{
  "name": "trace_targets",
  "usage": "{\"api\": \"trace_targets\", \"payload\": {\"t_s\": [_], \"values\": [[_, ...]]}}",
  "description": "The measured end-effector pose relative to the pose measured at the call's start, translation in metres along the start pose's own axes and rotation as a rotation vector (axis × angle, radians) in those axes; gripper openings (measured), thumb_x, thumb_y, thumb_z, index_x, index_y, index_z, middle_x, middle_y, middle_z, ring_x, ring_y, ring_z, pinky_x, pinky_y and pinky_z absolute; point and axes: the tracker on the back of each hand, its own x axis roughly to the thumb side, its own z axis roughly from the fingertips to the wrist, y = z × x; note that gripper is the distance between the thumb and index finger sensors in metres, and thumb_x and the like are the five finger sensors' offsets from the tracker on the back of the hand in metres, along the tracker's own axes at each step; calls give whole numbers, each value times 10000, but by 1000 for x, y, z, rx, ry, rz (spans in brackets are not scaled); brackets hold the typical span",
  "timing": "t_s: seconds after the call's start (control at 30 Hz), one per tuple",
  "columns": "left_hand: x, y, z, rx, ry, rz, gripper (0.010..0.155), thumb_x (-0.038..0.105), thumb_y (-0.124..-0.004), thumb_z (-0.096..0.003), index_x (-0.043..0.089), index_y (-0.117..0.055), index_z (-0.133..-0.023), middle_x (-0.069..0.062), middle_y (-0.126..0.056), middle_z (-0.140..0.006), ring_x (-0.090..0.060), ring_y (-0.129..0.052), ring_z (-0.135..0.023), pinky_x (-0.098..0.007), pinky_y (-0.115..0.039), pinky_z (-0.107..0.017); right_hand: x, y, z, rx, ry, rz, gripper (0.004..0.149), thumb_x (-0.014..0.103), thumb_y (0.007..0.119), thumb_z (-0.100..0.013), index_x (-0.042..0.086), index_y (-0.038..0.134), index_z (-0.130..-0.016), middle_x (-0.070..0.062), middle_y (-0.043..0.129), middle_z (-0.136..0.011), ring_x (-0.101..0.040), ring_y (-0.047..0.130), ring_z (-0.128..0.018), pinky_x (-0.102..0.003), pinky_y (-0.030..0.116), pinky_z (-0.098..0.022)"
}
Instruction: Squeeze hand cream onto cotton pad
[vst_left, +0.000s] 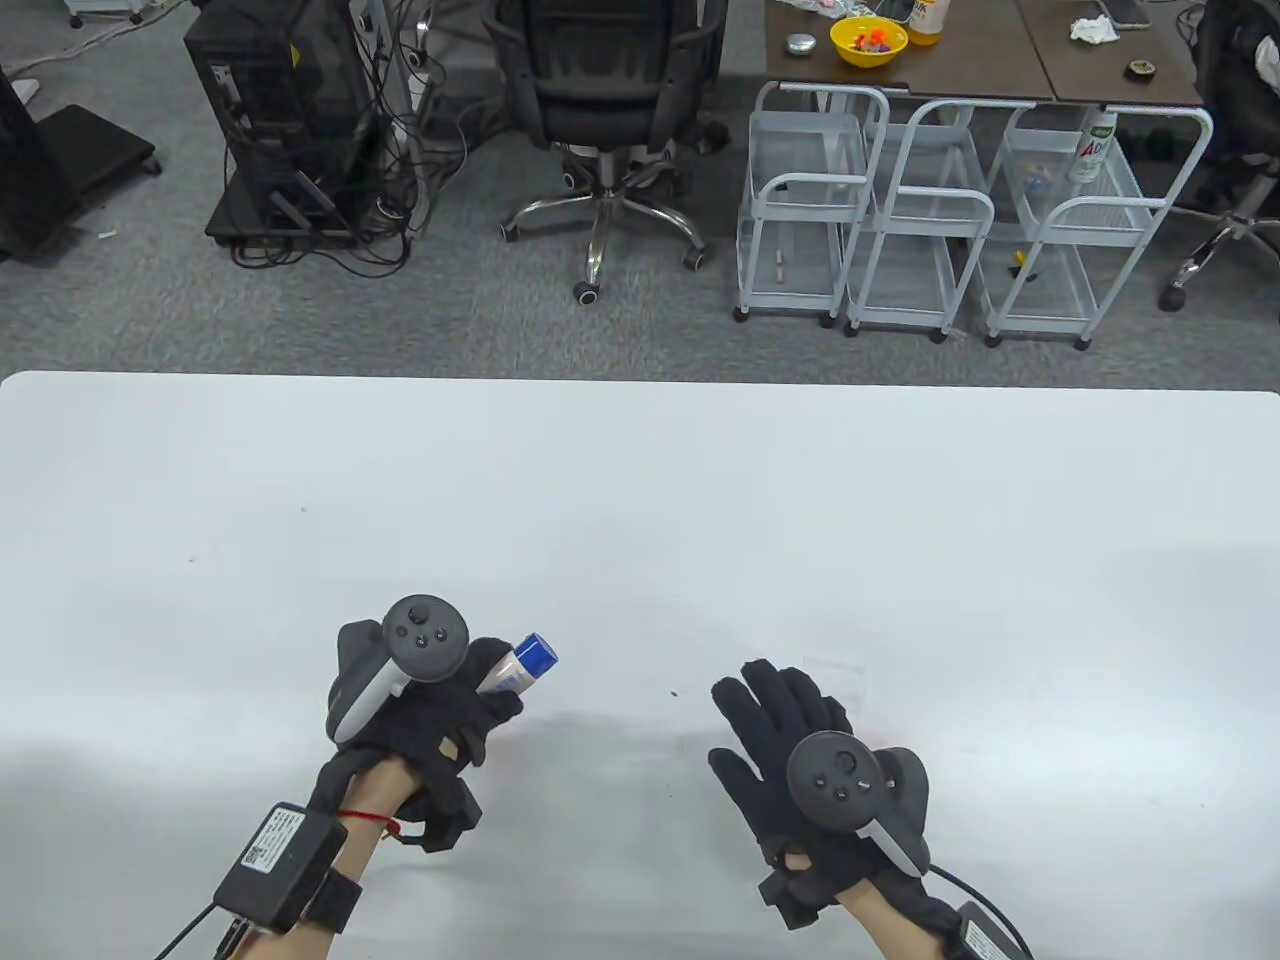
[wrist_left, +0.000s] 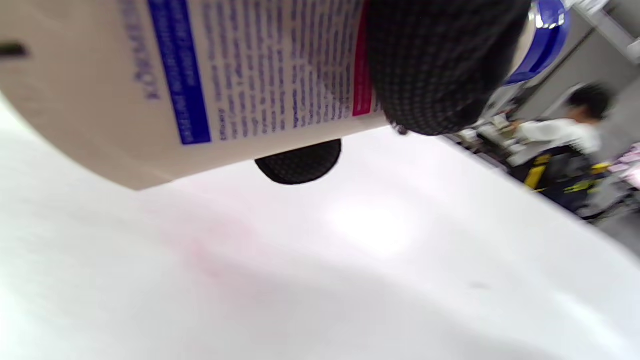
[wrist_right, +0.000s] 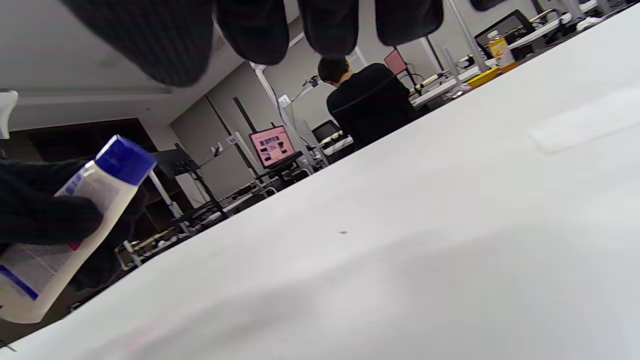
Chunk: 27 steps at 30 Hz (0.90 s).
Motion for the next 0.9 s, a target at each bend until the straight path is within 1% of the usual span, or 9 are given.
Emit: {"api": "trace_targets", "payload": {"t_s": [0.13, 0.17, 0.27, 0.37, 0.43, 0.53, 0.6, 0.73, 0.9], "values": [[26, 0, 27, 25, -145, 82, 584, 464, -849, -376, 384, -705, -936, 114, -949, -878, -104, -1108, -637, -375, -897, -558, 25, -7, -8, -94, -57, 25, 671, 476, 805, -427, 310, 622, -1051, -85, 558, -1131, -498, 547, -1064, -695, 447, -707], [29, -1, 30, 33, -164, 99, 585, 471, -844, -381, 388, -701, -942, 124, -970, -880, -98, -1111, -636, -372, -900, -556, 30, -8, -10, -98, -63, 17, 671, 478, 803, -428, 310, 620, -1051, -82, 562, -1130, -495, 556, -1062, -692, 451, -709], [40, -7, 37, 66, -209, 116, 585, 476, -835, -382, 353, -720, -942, 126, -1024, -836, -90, -1124, -627, -372, -908, -544, 44, -8, -17, -105, -78, -117, 666, 477, 795, -429, 304, 620, -1049, -82, 577, -1123, -493, 586, -1051, -690, 465, -706], [39, -23, 41, 9, -221, 161, 586, 483, -808, -393, 333, -710, -951, 124, -1023, -833, -83, -1121, -635, -361, -905, -543, 51, -6, -13, -85, -185, -305, 669, 468, 792, -432, 290, 609, -1051, -90, 596, -1111, -489, 677, -1013, -674, 524, -696], [39, -37, 42, -25, -237, 198, 589, 488, -798, -395, 326, -710, -954, 121, -1026, -833, -89, -1128, -633, -359, -911, -535, 53, -1, -4, -109, -209, -357, 647, 445, 797, -435, 271, 644, -1039, -100, 664, -1082, -482, 740, -981, -667, 562, -686], [43, -52, 45, -84, -272, 155, 596, 490, -779, -400, 311, -694, -962, 111, -1014, -839, -88, -1126, -635, -359, -913, -530, 53, 8, 5, -133, -253, -269, 582, 412, 791, -441, 247, 725, -995, -99, 791, -1006, -440, 894, -876, -644, 652, -646], [42, -58, 45, -86, -242, 181, 599, 483, -775, -401, 302, -688, -966, 102, -1007, -846, -98, -1121, -640, -374, -906, -534, 53, 13, 8, -155, -274, -227, 568, 394, 782, -445, 226, 736, -985, -103, 833, -970, -424, 948, -818, -634, 685, -623], [40, -64, 44, -62, -260, 147, 599, 471, -785, -392, 288, -707, -957, 85, -1020, -828, -109, -1127, -620, -390, -905, -527, 51, 16, 11, -165, -276, -203, 541, 388, 780, -445, 221, 776, -959, -105, 874, -934, -417, 963, -798, -631, 698, -608], [41, -69, 42, -35, -279, 86, 604, 466, -787, -385, 275, -718, -954, 78, -1030, -814, -109, -1135, -599, -391, -912, -518, 52, 19, 13, -184, -299, -146, 543, 359, 789, -443, 163, 781, -950, -152, 891, -895, -407, 997, -748, -620, 725, -585]]}}
